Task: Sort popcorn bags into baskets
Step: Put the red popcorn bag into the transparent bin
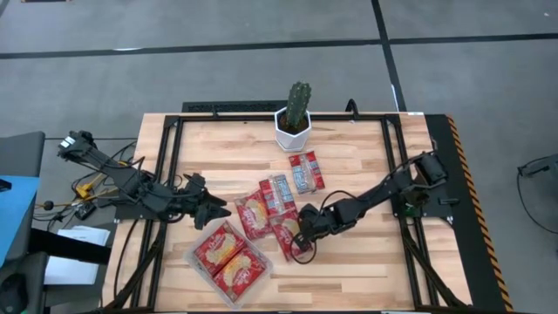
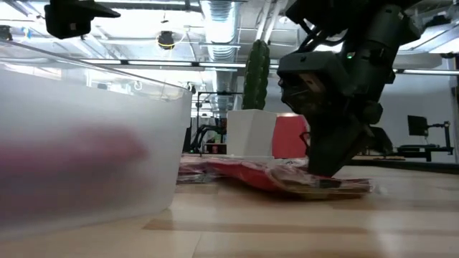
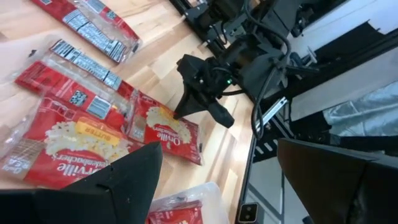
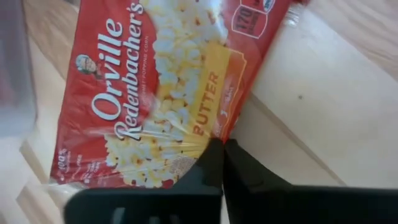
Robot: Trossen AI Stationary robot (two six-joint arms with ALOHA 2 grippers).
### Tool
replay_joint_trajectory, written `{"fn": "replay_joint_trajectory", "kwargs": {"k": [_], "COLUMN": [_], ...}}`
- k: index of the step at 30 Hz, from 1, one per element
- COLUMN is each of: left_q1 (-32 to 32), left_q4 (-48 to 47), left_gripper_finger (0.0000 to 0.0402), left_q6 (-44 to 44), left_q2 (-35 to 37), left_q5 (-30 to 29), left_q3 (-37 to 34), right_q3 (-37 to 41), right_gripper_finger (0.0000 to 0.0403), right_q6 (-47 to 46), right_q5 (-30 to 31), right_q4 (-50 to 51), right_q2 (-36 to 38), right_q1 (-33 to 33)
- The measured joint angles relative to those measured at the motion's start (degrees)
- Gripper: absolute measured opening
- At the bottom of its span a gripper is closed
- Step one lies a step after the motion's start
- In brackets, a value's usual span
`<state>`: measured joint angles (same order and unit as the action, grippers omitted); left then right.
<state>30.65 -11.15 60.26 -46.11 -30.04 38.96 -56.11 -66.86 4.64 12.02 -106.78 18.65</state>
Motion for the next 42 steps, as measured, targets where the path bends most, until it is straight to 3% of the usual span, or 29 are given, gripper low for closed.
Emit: {"fn": "replay_joint_trajectory", "kwargs": {"k": [7, 12, 20, 24, 28, 35, 39, 42], "left_q1": [0.00, 0.00, -0.21, -3.39, -10.72, -25.84, -30.90, -32.17], "left_q4": [-0.20, -0.18, -3.39, -7.32, -6.13, 2.43, 7.57, 10.87], "left_gripper_finger": [0.0307, 0.0307, 0.0307, 0.0307, 0.0307, 0.0307, 0.0307, 0.0307], "left_q6": [0.78, 0.90, 2.92, 4.13, -1.23, -10.35, -13.53, -15.19], "left_q2": [0.00, 0.00, 0.00, -0.30, -2.17, -12.23, -19.98, -25.51], "left_q5": [0.00, -0.11, -6.04, -7.10, -1.06, 19.71, 31.46, 36.15], "left_q3": [0.00, 0.00, 0.00, 0.00, -0.02, -0.02, -0.02, -0.02], "right_q3": [-0.75, -2.16, -2.23, -2.23, -2.23, -2.32, -2.32, -2.28], "right_gripper_finger": [0.0005, 0.0004, 0.0003, 0.0012, 0.0061, 0.0172, 0.0221, 0.0237], "right_q6": [2.50, 4.93, 7.36, 8.73, 8.26, -0.48, -9.19, -16.30], "right_q5": [-1.48, 1.06, 3.35, 2.93, 1.48, 0.55, 3.95, 8.42], "right_q4": [1.19, 3.82, 4.20, 4.20, 4.02, 4.44, 4.34, 6.43], "right_q2": [1.79, 6.20, 11.40, 11.45, 11.45, 12.34, 11.94, 11.76], "right_q1": [-1.43, -3.39, -5.95, -7.27, -6.51, -0.29, 5.39, 9.68]}}
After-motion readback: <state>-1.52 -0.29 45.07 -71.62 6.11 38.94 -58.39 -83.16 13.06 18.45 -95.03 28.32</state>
